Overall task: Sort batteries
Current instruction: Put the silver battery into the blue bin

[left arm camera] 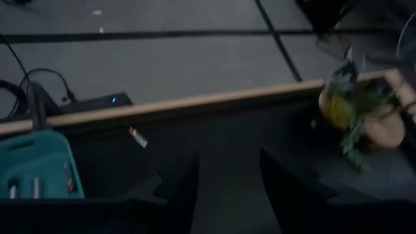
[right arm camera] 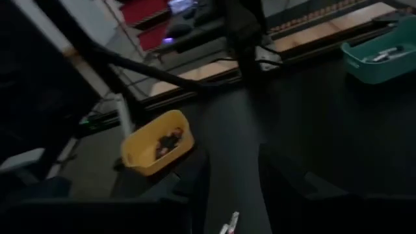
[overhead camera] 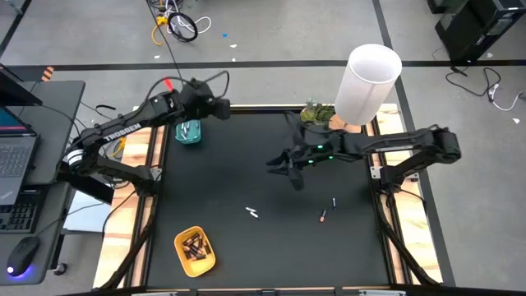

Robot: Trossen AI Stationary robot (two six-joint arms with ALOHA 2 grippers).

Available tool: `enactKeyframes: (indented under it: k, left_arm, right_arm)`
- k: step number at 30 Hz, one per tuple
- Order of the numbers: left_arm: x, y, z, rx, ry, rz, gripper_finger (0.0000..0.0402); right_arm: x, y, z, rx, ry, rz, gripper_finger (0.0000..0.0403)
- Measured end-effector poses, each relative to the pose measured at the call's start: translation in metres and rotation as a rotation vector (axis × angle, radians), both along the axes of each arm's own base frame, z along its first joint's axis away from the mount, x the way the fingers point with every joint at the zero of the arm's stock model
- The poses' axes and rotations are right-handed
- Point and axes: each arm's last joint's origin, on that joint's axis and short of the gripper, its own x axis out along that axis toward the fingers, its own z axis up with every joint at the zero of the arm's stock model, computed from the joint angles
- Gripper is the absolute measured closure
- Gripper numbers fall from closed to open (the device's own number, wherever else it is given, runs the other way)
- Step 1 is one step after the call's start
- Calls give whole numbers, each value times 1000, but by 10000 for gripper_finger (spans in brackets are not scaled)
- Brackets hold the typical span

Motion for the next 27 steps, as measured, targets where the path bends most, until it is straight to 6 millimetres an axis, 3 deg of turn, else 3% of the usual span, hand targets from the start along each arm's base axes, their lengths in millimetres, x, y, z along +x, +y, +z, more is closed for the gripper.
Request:
enactKeyframes:
  k: [5,9,13,16,23,27]
  left_arm:
    - [5,-7,-28,-92,10,-44,225]
    - [22,-7,-62,-175,-44,-16,225]
    - [37,-14,-93,-126,-99,131,225]
    - [41,-14,-123,-143,-103,291,225]
    - [63,3,-188,-274,-46,457,225]
    - [94,15,-194,-274,-93,461,225]
  right_arm:
    - [24,-10,-4,-48,17,-155,296]
    - [26,-24,15,-78,-35,-345,308]
    - [7,-38,43,-117,-114,-497,318]
    - [-11,-46,57,-156,-123,-516,323]
    - [-53,-55,78,-213,-105,-314,326]
    - [-85,-56,92,-294,-115,-237,326]
